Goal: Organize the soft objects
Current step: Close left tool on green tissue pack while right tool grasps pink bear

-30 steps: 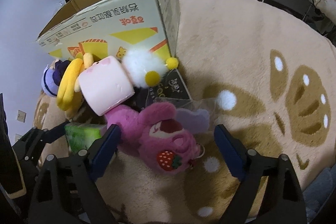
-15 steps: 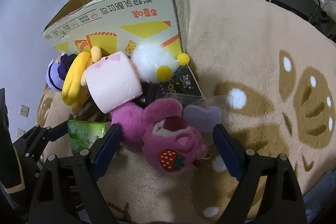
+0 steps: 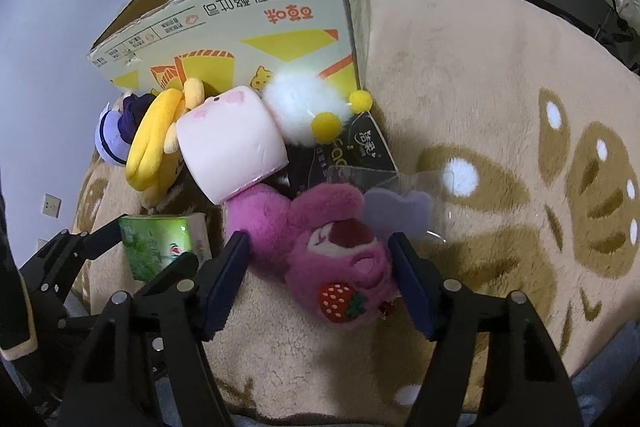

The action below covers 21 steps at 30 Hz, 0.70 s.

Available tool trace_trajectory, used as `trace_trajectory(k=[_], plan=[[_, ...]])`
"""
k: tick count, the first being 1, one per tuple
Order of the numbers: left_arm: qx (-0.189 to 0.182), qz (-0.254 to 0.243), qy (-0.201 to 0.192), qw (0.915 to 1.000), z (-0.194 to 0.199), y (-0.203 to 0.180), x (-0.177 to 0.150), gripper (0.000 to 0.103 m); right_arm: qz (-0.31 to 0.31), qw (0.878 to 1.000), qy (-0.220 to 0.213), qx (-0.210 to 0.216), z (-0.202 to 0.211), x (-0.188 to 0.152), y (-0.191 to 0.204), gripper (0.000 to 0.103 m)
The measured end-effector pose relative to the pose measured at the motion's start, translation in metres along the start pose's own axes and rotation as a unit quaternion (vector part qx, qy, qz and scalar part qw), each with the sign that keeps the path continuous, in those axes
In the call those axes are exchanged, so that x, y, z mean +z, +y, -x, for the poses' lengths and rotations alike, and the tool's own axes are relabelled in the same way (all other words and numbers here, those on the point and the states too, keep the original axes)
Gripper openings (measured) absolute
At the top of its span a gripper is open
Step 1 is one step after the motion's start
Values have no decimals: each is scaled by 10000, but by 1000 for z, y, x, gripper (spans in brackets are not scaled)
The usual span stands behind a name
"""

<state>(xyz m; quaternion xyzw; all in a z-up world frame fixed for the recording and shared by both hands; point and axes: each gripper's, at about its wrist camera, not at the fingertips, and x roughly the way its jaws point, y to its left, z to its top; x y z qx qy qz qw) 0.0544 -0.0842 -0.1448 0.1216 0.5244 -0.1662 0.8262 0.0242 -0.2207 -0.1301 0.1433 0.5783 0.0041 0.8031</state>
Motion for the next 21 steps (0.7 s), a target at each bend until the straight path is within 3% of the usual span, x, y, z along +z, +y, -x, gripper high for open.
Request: trace_trajectory(k=[3, 6, 8, 14, 21], plan=[[57, -14, -33, 10000, 2, 0, -1, 74, -22, 10000, -12, 8, -1, -3, 0, 74], [98, -18, -123, 9999, 8, 0, -3, 74, -187, 9998, -33, 58, 3, -6, -6, 64], [126, 3, -191, 9997, 14, 3, -7, 74, -253, 9996, -115, 28, 7, -5, -11, 47], [249, 29, -262, 9993, 23, 5, -11, 74, -115, 9998, -132, -55, 12, -7, -7, 47], [319, 102, -476, 9983, 42, 7, -17, 74, 181, 9985, -474, -215, 28, -11, 5, 44]])
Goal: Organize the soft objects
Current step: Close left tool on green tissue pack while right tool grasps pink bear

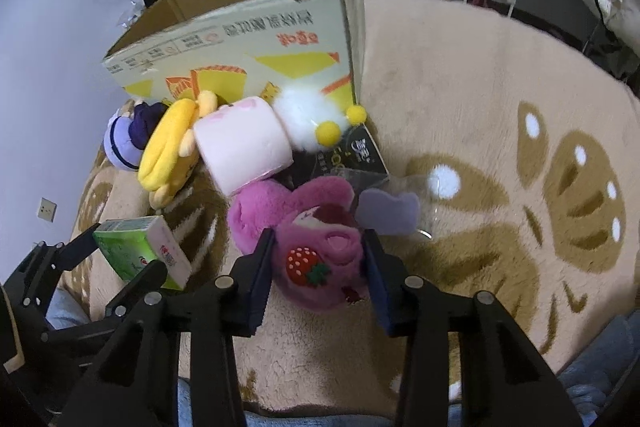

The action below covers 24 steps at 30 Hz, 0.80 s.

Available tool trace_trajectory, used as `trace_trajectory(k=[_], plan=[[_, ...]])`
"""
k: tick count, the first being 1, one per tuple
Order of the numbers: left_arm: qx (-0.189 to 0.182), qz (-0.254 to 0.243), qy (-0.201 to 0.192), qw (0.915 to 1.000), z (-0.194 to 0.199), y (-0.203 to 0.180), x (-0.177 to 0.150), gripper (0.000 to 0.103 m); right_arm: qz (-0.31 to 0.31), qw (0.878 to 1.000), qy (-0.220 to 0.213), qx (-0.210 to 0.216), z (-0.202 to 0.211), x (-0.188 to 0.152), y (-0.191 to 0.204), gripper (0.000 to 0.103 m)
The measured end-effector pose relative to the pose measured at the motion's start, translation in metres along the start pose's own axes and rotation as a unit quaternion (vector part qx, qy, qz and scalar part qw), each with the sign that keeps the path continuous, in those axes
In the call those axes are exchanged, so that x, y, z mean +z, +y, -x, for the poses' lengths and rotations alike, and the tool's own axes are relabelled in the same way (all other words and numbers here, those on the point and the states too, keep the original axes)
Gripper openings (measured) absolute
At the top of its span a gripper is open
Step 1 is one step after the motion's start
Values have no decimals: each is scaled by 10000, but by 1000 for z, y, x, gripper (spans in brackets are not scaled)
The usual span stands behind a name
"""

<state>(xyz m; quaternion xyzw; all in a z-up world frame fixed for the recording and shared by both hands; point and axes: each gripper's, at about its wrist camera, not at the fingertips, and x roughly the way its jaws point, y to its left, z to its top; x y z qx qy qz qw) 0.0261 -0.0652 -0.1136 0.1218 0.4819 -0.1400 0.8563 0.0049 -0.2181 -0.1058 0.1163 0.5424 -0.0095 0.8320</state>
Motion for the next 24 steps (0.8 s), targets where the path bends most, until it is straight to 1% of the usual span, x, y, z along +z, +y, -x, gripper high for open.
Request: trace_trajectory(k=[7, 14, 19, 24], plan=[[110, 66, -426, 9990, 26, 3, -4, 74, 329, 9968, -700, -204, 30, 1, 11, 44], [387, 30, -835, 9957, 46, 4, -4, 74, 735, 9857, -1485, -300, 63, -2, 32, 44], [664, -18, -1278, 9896, 65, 5, -2, 74, 966, 9744, -1973, -480, 84, -8, 44, 44], [831, 14, -1687, 9822, 82, 9, 0, 74, 1022, 9653, -2349, -511, 99, -7, 48, 44]])
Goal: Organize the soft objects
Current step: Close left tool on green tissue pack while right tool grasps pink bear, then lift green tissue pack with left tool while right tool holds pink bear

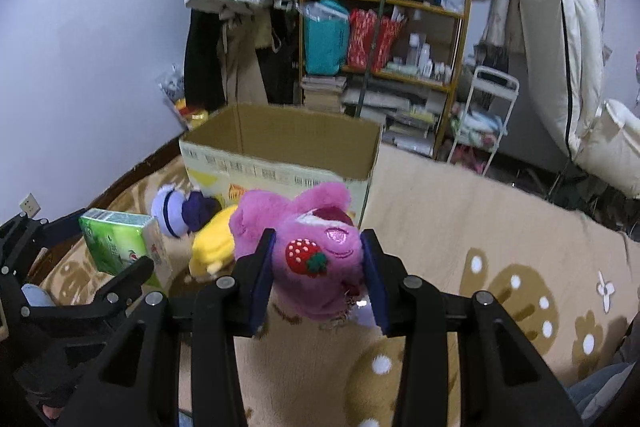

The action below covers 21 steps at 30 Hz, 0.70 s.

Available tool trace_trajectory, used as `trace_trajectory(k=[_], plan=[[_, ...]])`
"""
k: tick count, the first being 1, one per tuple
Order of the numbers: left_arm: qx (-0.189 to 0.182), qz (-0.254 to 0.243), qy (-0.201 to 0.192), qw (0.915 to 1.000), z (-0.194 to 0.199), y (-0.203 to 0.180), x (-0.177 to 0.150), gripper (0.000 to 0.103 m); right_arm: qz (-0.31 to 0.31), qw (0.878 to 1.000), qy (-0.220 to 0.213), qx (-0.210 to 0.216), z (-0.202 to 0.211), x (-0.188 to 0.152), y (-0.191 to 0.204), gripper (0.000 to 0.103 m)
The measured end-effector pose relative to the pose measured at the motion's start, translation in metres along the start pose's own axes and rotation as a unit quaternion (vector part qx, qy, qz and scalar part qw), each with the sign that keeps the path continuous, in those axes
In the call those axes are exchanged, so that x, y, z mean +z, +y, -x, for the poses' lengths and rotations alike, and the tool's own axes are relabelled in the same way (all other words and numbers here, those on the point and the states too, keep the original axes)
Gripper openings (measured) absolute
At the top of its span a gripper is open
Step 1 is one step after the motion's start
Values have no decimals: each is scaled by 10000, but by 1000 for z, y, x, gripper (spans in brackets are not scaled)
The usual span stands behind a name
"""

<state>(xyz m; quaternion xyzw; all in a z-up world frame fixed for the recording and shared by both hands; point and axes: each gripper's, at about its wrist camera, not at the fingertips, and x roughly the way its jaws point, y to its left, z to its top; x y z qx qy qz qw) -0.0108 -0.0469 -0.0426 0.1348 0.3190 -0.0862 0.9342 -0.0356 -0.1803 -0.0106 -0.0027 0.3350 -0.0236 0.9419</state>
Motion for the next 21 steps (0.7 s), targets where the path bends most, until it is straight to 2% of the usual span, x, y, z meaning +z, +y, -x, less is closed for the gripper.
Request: trace_trajectory(k=[6, 14, 18, 19, 20, 21], plan=[[122, 146, -400, 9990, 12, 11, 13, 74, 73, 9992, -357, -144, 10, 7, 1, 44], [392, 36, -1009, 9941, 24, 18, 31, 74, -4, 9967, -757, -279, 18, 26, -2, 44], [366, -7, -1258, 9914, 30, 18, 43, 74, 45, 9947, -964, -368, 20, 38, -4, 44], [338, -11, -1292, 9910, 30, 18, 46, 69, 40, 9940, -1018, -391, 19, 42, -6, 44], [294, -34, -1296, 9911, 29, 19, 49, 60, 29, 9938, -1041, -398, 19, 45, -7, 44], [254, -43, -1252, 9918, 27, 19, 52, 60, -9, 9934, -1072, -402, 19, 48, -9, 44]])
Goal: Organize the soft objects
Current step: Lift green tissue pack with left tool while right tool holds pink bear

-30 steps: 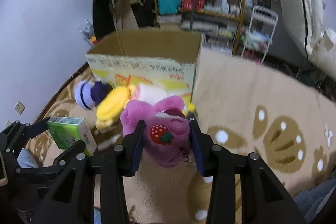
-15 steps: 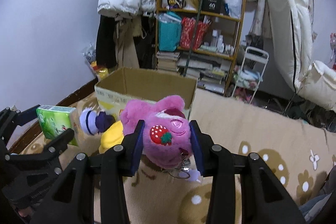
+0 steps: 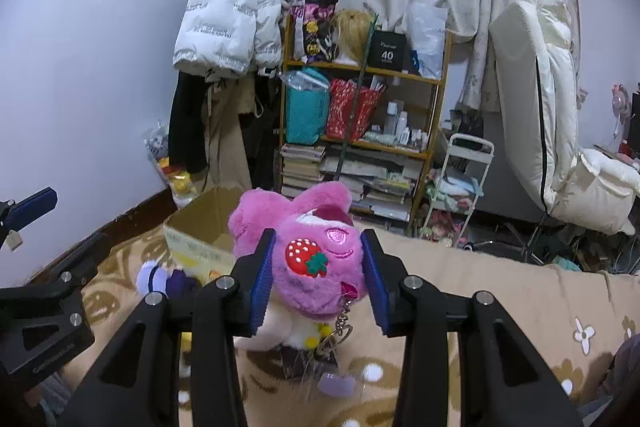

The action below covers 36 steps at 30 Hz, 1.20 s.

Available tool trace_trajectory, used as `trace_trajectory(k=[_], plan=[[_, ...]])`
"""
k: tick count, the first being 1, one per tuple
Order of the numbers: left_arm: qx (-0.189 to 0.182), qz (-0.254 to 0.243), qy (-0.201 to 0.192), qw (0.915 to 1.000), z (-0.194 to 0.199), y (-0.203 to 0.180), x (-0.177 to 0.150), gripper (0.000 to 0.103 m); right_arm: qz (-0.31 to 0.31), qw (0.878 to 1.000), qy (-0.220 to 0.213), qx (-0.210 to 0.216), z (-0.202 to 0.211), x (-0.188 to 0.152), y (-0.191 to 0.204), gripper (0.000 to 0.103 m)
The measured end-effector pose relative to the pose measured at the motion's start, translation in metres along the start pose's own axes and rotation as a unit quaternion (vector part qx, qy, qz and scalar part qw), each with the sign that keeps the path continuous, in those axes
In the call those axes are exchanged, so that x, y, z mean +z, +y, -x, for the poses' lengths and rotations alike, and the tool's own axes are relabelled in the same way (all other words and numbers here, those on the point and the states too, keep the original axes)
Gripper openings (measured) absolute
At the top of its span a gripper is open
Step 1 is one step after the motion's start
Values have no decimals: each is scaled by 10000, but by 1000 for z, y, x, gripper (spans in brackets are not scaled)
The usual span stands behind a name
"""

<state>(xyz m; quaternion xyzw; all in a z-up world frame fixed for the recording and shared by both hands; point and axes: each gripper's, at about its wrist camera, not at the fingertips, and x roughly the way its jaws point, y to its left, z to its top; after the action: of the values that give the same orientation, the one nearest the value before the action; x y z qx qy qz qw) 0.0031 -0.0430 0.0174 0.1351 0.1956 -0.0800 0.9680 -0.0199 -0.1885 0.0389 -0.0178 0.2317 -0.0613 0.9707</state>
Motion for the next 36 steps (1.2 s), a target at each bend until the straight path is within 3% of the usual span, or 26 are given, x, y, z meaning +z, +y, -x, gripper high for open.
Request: trace_trajectory(k=[4, 10, 13, 15, 18, 26, 30, 36], plan=[[-175, 138, 263, 9994, -16, 4, 2, 60, -185, 9998, -33, 51, -4, 6, -6, 44], [-445, 443, 1296, 9896, -54, 13, -22, 60, -386, 9989, 210, 170, -15, -3, -12, 44], [-361, 539, 1752, 9824, -70, 16, -38, 74, -399, 9983, 330, 261, -19, -7, -12, 44], [-319, 592, 1955, 9784, -77, 18, -50, 76, -380, 9981, 393, 299, -22, -9, -11, 44], [-413, 744, 2439, 9661, -94, 20, -66, 89, -389, 9975, 470, 345, -25, -13, -10, 44], [-414, 846, 2927, 9516, -121, 18, -91, 96, -442, 9965, 614, 350, -28, -17, -13, 44], [-486, 784, 3366, 9371, -136, 14, -107, 96, -499, 9958, 687, 352, -30, -19, -16, 44], [-446, 735, 3770, 9222, -151, 9, -125, 96, -501, 9954, 746, 345, -33, -21, -16, 44]])
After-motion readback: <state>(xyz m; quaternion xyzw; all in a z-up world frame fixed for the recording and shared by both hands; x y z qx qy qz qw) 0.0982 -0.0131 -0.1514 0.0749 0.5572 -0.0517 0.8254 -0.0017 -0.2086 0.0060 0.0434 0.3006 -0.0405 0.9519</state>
